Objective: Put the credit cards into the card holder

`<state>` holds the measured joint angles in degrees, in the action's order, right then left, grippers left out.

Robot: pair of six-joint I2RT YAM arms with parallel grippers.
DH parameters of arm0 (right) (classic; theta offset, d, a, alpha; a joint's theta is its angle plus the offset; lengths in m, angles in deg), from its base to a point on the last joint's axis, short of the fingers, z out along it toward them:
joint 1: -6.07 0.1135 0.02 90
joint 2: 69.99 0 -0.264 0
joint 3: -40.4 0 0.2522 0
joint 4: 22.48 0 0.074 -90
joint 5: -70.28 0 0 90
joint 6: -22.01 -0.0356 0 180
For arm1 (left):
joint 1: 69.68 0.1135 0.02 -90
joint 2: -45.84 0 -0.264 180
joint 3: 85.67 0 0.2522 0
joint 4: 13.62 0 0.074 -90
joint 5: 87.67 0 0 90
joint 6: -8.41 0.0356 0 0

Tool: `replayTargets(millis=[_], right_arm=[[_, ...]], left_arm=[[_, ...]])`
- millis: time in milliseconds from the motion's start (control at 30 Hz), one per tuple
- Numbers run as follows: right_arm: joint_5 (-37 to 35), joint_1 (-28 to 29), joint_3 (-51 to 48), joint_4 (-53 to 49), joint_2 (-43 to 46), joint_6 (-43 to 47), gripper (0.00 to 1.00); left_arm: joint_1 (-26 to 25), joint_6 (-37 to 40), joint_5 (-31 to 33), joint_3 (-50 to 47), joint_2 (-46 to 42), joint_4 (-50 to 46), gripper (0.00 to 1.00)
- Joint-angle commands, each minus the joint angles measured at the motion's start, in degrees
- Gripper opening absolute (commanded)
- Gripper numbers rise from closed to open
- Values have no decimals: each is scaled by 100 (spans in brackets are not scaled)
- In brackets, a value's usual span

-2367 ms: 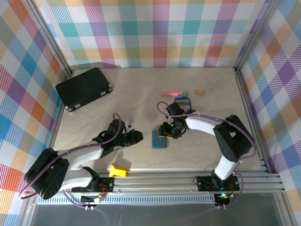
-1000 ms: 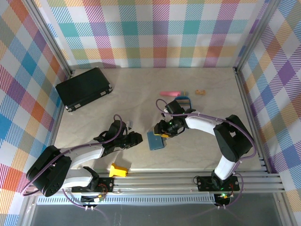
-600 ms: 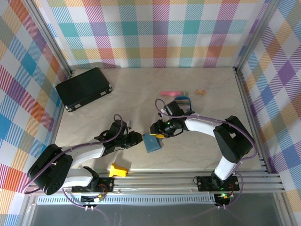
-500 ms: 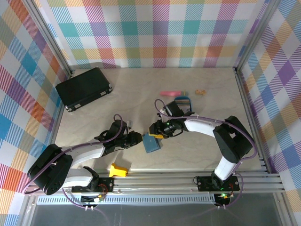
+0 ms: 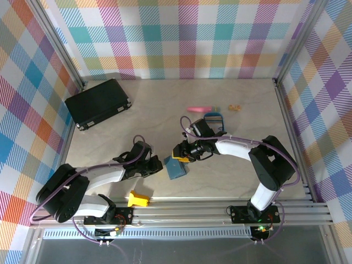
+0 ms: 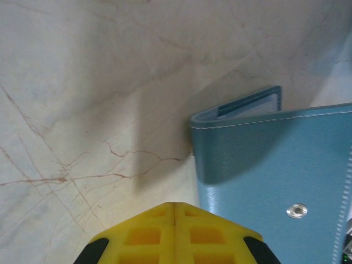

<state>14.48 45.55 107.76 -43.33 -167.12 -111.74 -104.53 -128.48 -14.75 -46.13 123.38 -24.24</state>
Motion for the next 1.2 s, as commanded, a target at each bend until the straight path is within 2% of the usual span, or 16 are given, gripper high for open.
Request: replayTargets(millis=[0, 467, 700, 900, 1167], right_arm=[[180, 58, 19, -5, -9, 48, 44], [277, 132, 11, -86, 110, 338, 41], [177, 130, -26, 67, 239, 258, 44], [239, 155, 5, 236, 229, 182, 45], [250, 380, 347, 242, -39, 275, 50]], left_arm=[[-72, -10, -203, 167, 245, 249, 0], [-110, -58, -410, 607, 819, 792, 0], [-127, -221, -536, 683, 1037, 1050, 0], [27, -55, -161, 598, 356, 171, 0], [658, 386, -388, 455, -439, -698, 1]])
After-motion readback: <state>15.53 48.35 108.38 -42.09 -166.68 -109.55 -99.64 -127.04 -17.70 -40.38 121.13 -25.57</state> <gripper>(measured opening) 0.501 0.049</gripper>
